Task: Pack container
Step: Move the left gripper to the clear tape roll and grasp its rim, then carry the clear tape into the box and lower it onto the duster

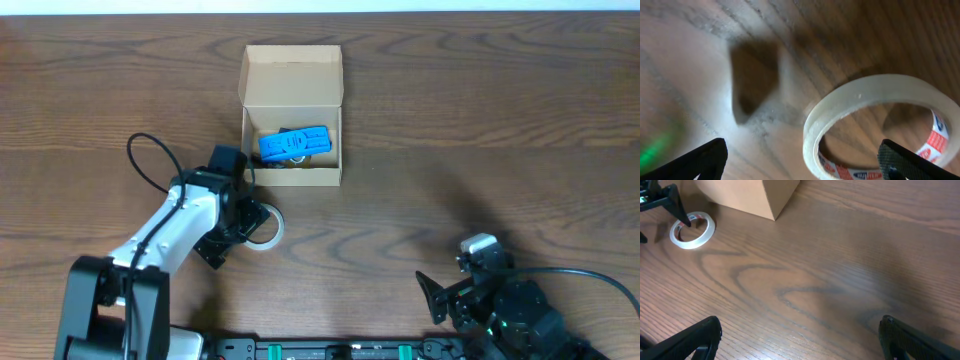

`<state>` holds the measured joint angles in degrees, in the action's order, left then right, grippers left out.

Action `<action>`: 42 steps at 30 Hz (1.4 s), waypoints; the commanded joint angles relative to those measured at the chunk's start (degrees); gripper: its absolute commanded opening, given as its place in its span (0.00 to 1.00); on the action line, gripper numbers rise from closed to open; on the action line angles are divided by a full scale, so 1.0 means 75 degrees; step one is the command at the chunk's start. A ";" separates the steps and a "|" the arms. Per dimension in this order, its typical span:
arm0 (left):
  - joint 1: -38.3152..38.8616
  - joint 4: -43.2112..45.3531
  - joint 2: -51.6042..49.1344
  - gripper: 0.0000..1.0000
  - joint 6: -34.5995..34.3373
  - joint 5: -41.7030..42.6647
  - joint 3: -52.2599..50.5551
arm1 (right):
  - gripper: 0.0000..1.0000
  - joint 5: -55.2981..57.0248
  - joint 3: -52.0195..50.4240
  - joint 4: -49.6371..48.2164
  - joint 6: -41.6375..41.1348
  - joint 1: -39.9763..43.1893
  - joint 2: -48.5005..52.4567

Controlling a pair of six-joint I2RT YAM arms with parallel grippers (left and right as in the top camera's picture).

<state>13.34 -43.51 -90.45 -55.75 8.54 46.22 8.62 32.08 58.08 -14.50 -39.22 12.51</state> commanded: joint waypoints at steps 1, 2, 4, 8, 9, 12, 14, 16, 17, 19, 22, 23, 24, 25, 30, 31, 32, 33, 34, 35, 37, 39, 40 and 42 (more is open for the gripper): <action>0.0029 0.0006 -0.0312 0.96 -0.0149 -0.0192 -0.0067 | 0.99 0.0023 0.0012 0.0009 -0.0090 0.0026 -0.0032; 0.0029 0.0012 -0.0393 0.96 -0.0149 -0.0192 -0.0067 | 0.99 0.0023 0.0012 0.0009 -0.0090 0.0026 -0.0032; 0.0029 0.0009 -0.0545 0.98 -0.0187 -0.0181 -0.0067 | 0.99 0.0023 0.0012 0.0009 -0.0090 0.0026 -0.0032; 0.0029 0.0067 -0.0778 0.82 -0.0344 -0.0157 -0.0114 | 0.99 0.0023 0.0012 0.0009 -0.0093 0.0026 -0.0032; 0.0029 0.0099 -0.0822 0.74 -0.0405 -0.0157 -0.0146 | 0.99 0.0023 0.0012 0.0009 -0.0093 0.0026 -0.0032; 0.0029 0.0108 -0.0868 0.54 -0.0466 -0.0140 -0.0157 | 0.99 0.0020 0.0012 0.0009 -0.0093 0.0026 -0.0032; 0.0029 0.0143 -0.0874 0.43 -0.0487 -0.0140 -0.0157 | 0.99 0.0020 0.0012 0.0009 -0.0093 0.0026 -0.0032; 0.0029 0.0184 -0.0874 0.26 -0.0487 -0.0131 -0.0157 | 0.99 0.0020 0.0012 0.0009 -0.0090 0.0026 -0.0032; 0.0029 0.0184 -0.0874 0.22 -0.0487 -0.0134 -0.0157 | 0.99 0.0023 0.0012 0.0009 -0.0090 0.0026 -0.0032; 0.0026 0.0178 -0.0868 0.15 -0.0478 -0.0125 -0.0157 | 0.99 0.0023 0.0012 0.0009 -0.0090 0.0026 -0.0032; 0.0026 0.0137 -0.0833 0.05 -0.0248 0.0006 -0.0154 | 0.99 0.0023 0.0012 0.0009 -0.0090 0.0026 -0.0032; 0.0023 0.0093 -0.0810 0.06 -0.0149 0.0012 -0.0154 | 0.99 0.0020 0.0012 0.0009 -0.0090 0.0026 -0.0032; 0.0026 0.0015 -0.0766 0.05 -0.0085 0.0012 -0.0149 | 0.99 0.0023 0.0012 0.0009 -0.0090 0.0026 -0.0032; 0.0026 -0.0079 -0.0702 0.06 0.0023 0.0012 -0.0146 | 0.99 0.0023 0.0012 0.0009 -0.0093 0.0026 -0.0032; 0.0026 -0.0726 -0.0079 0.06 0.0603 0.0009 -0.0143 | 0.99 0.0023 0.0012 0.0009 -0.0090 0.0026 -0.0032; 0.0026 -0.0851 0.0064 0.05 0.0685 0.0009 -0.0143 | 0.99 0.0023 0.0012 0.0009 -0.0093 0.0026 -0.0032; 0.0026 -0.1032 0.0283 0.06 0.0790 0.0003 -0.0143 | 0.99 0.0020 0.0012 0.0009 -0.0093 0.0026 -0.0032; 0.0026 -0.1198 0.0533 0.06 0.0877 0.0003 -0.0143 | 0.99 0.0023 0.0012 0.0009 -0.0090 0.0026 -0.0032; 0.0026 -0.1338 0.0810 0.06 0.0930 0.0009 -0.0140 | 0.99 0.0023 0.0012 0.0009 -0.0093 0.0026 -0.0032; 0.0026 -0.1440 0.1075 0.06 0.0962 0.0009 -0.0140 | 0.99 0.0020 0.0012 0.0009 -0.0090 0.0026 -0.0032; 0.0026 -0.1539 0.1644 0.06 0.1075 0.0009 -0.0137 | 0.99 0.0023 0.0012 0.0009 -0.0093 0.0026 -0.0032; 0.0026 -0.1530 0.2311 0.05 0.1207 0.0012 -0.0079 | 0.99 0.0020 0.0012 0.0009 -0.0090 0.0026 -0.0032; 0.0026 -0.1480 0.2559 0.06 0.1343 0.0015 -0.0015 | 0.99 0.0023 0.0012 0.0009 -0.0093 0.0026 -0.0032; 0.0026 -0.1390 0.2929 0.05 0.1676 0.0079 0.0216 | 0.99 0.0023 0.0012 0.0009 -0.0090 0.0026 -0.0032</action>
<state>13.61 -54.22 -71.77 -47.53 9.89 45.45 8.60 32.08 58.08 -14.50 -39.22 12.51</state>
